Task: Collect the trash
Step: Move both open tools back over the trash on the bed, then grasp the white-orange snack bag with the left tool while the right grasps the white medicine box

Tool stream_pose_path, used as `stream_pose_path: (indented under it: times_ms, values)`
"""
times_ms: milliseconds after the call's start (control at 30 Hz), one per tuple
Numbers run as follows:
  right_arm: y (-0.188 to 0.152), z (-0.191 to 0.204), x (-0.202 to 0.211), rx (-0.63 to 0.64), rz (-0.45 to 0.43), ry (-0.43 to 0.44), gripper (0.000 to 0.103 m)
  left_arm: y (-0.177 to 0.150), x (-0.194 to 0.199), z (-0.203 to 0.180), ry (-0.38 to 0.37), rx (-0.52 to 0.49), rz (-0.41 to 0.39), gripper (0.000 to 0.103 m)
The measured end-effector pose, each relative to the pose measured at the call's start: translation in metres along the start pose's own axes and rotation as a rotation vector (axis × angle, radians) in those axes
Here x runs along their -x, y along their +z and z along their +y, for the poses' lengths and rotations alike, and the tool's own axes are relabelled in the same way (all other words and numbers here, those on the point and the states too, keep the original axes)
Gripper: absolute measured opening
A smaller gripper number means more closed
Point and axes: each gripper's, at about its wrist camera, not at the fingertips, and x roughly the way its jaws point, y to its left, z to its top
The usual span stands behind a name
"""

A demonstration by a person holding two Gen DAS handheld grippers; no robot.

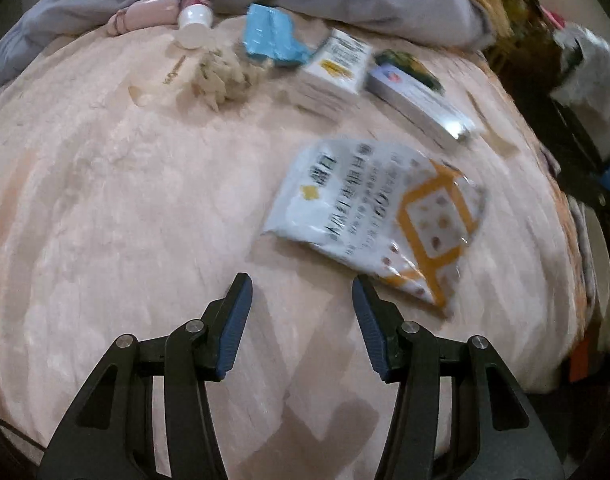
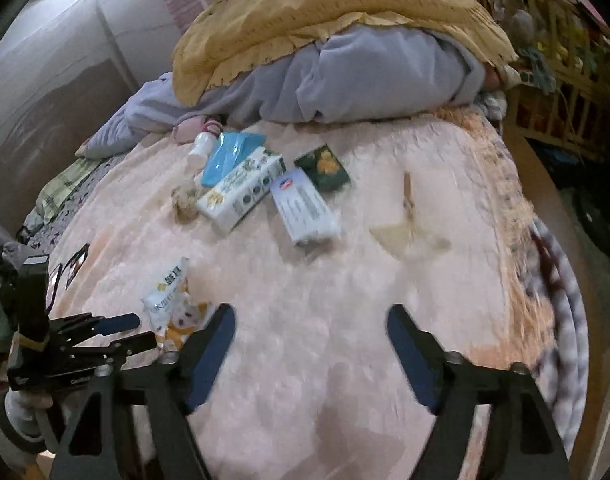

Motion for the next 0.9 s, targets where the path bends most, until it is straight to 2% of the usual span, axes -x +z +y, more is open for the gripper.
stream_pose_path:
  times_ms: [100, 233, 333, 433, 467, 500, 533, 600, 767, 833, 900]
  values:
    - [0.021, 0.004, -0.022, 0.023, 0.014, 0.009, 0.081, 0.019, -0.006, 0.012, -0.002, 0.030, -0.022, 0.050]
    - [0.048, 0.010, -0.058, 0.089, 0.028, -0.041, 0.082, 0.037, -0.001, 0.033, -0.024, 0.096, -0.041, 0.050]
    - [0.066, 0.014, -0.089, 0.130, 0.049, -0.064, 0.081, 0.041, 0.009, 0.040, -0.067, 0.147, -0.052, 0.051]
    - [0.074, 0.020, -0.119, 0.157, 0.071, -0.052, 0.079, 0.040, 0.012, 0.039, -0.135, 0.206, -0.044, 0.052]
    - [0.073, 0.021, -0.123, 0.165, 0.070, -0.050, 0.065, 0.038, 0.013, 0.037, -0.163, 0.228, -0.044, 0.055]
    - [0.072, 0.023, -0.129, 0.177, 0.075, -0.052, 0.046, 0.037, 0.013, 0.036, -0.185, 0.248, -0.045, 0.061]
    - [0.069, 0.024, -0.133, 0.190, 0.091, -0.063, 0.046, 0.036, 0.012, 0.032, -0.207, 0.270, -0.044, 0.064]
    - [0.064, 0.024, -0.130, 0.203, 0.082, -0.067, 0.045, 0.036, 0.006, 0.020, -0.249, 0.298, -0.039, 0.065]
    - [0.042, 0.013, -0.086, 0.183, 0.048, -0.058, 0.044, 0.040, -0.008, -0.009, -0.300, 0.324, -0.037, 0.069]
    - [0.031, 0.001, -0.069, 0.167, 0.043, -0.064, 0.044, 0.045, -0.013, -0.022, -0.291, 0.312, -0.045, 0.071]
    - [0.020, -0.013, -0.054, 0.132, 0.040, -0.067, 0.044, 0.050, -0.019, -0.037, -0.248, 0.287, -0.047, 0.072]
